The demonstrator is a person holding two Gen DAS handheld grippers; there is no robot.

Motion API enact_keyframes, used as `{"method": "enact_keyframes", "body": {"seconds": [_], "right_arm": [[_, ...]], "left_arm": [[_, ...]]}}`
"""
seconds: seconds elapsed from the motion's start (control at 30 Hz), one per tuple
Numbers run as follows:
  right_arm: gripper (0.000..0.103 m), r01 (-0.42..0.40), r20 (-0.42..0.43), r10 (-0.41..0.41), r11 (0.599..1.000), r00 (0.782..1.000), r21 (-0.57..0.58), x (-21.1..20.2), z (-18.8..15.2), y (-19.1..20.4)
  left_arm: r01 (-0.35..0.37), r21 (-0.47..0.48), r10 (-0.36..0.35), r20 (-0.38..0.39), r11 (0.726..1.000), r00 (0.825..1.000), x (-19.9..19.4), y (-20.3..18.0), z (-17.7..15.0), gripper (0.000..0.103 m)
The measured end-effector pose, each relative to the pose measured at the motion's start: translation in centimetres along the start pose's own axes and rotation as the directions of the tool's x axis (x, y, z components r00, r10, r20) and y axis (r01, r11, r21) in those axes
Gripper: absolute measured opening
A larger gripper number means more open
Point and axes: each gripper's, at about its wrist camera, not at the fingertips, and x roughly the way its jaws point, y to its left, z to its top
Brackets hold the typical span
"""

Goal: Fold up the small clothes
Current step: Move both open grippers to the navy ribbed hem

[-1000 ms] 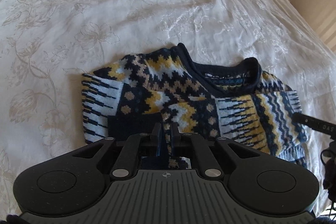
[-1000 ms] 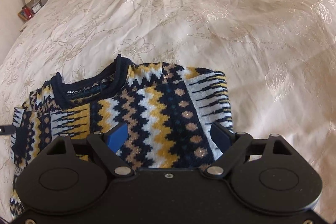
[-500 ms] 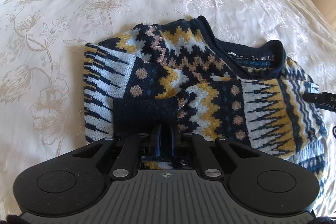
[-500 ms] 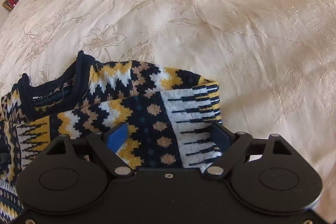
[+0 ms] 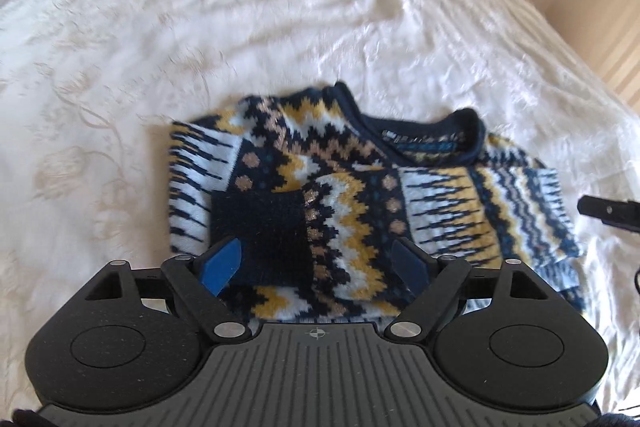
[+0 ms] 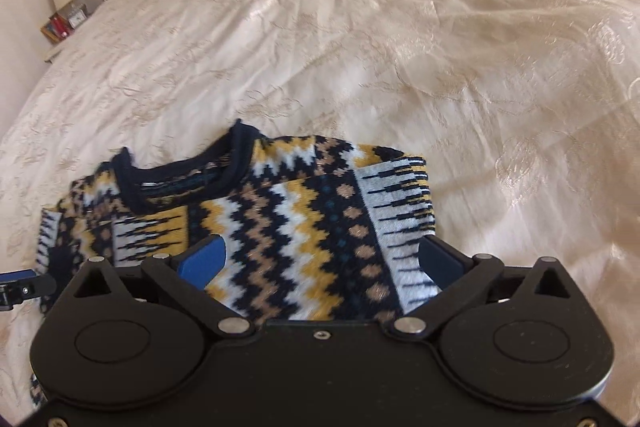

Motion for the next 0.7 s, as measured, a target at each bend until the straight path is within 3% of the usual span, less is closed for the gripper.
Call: {"method": "enact_keyframes", "body": {"seconds": [0.13,0.3,0.4,0.5,0.6,0.7], "right_arm": [[0.103,-0.032,0.055,0.032,0.999,0.998,-0.005,-3.0,-1.1,1.2],[0.103,-0.015,0.209,0.03,0.997,0.977,-0.071,-7.7,-2.5,3.6],[0.103,0.004,0.3,0.023,0.996,0.954,-0.088,-10.3,-3.3,4.7],[0.103,0.028,0.374,0.012,0.994,0.927,-0.103,-12.1,-3.9,5.6],[0.103,0.001,0.368,0.032,0.996,0.929,-0.09,-12.8,-4.5,5.9],[0.102,0.022,0.364,-0.008,0.999,0.931,-0.035,-13.3,-5.7,5.8]], "left_arm": [[-0.042,0.016,0.041,0.074,0.999,0.996,-3.3,-0.4,-0.4,0.082],[-0.071,0.014,0.067,0.194,0.997,0.979,-7.9,-0.6,-0.9,0.082],[-0.125,0.034,0.111,0.269,0.992,0.957,-10.5,-1.3,-1.0,0.082],[-0.169,0.044,0.141,0.37,0.985,0.918,-13.1,-1.9,-1.7,0.082],[-0.188,0.055,0.144,0.449,0.981,0.882,-14.9,-2.7,-2.7,0.082],[-0.204,0.052,0.16,0.444,0.978,0.882,-15.3,-3.2,-3.7,0.082]]}}
